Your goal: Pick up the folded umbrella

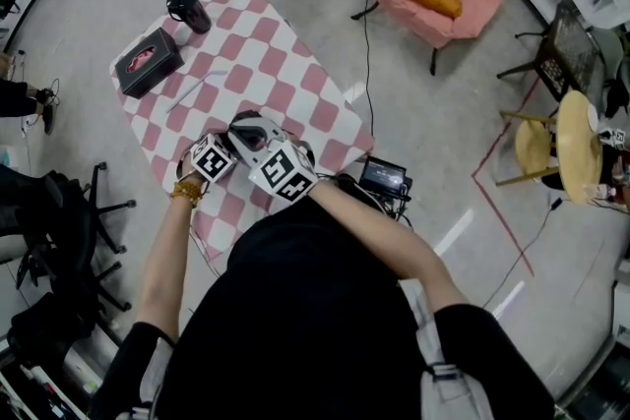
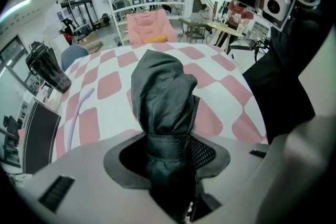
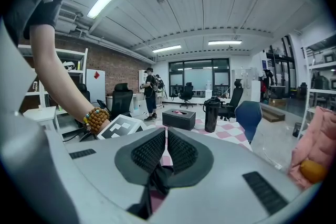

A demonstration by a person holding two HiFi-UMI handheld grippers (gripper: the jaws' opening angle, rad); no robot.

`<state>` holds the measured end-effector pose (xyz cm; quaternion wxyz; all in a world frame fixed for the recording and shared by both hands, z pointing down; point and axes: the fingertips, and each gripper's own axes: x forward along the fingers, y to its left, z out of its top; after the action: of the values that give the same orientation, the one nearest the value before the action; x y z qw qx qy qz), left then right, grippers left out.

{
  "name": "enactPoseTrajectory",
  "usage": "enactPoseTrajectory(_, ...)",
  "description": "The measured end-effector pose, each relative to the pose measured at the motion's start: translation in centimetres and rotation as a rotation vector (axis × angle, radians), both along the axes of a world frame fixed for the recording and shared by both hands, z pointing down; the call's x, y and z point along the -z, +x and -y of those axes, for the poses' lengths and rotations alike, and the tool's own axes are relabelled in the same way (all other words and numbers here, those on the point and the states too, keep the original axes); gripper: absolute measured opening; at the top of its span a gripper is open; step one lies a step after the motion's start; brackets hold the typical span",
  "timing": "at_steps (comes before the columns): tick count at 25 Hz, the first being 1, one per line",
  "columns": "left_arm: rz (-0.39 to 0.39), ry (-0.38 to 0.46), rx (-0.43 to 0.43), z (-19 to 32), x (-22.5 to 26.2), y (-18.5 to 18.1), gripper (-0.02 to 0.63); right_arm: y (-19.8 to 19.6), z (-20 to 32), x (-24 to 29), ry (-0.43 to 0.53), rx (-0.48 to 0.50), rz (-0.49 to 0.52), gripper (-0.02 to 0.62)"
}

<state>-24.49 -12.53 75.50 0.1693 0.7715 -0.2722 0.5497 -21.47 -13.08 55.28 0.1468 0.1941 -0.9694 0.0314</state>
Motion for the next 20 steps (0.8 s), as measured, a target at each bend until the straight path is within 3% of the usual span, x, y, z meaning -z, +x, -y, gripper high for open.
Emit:
enactPoseTrajectory(10,-0.112,0.062,0.190,0.7,2.7,0.0,0.204,0.3,0.0,0.1,0.008,-0.012,0.004,0.018)
enactPoseTrajectory(20,-0.225,0.175,0.306,2.1,6.8,0.4,0.204,0.3,-0.1,0.4,0.016,-0.015,0.008,0.018)
